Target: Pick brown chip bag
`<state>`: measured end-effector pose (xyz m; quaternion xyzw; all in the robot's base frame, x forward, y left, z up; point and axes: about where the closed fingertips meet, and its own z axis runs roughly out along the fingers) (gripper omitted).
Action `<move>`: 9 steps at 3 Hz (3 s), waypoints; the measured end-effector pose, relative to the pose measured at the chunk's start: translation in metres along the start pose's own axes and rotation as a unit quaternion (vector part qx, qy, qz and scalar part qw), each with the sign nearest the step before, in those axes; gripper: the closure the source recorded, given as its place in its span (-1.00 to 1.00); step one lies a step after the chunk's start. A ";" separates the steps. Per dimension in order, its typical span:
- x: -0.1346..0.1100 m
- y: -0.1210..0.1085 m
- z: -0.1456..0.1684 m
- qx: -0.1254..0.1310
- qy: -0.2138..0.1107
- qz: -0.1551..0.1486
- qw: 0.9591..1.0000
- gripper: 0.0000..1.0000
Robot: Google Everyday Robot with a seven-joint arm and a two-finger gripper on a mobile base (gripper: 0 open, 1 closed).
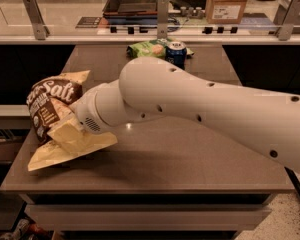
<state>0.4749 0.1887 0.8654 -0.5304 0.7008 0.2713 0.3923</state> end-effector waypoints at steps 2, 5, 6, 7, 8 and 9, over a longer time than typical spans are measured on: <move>-0.012 -0.026 -0.022 -0.006 -0.051 -0.014 0.999 1.00; -0.047 -0.051 -0.071 0.018 -0.111 -0.061 0.992 1.00; -0.069 -0.052 -0.089 0.034 -0.118 -0.082 0.989 1.00; -0.089 -0.052 -0.106 0.050 -0.121 -0.098 0.987 1.00; -0.118 -0.052 -0.132 0.072 -0.125 -0.124 0.982 1.00; -0.118 -0.052 -0.132 0.072 -0.125 -0.124 0.982 1.00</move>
Offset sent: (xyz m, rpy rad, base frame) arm 0.0410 -0.0426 0.0384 0.1683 -0.0828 0.0402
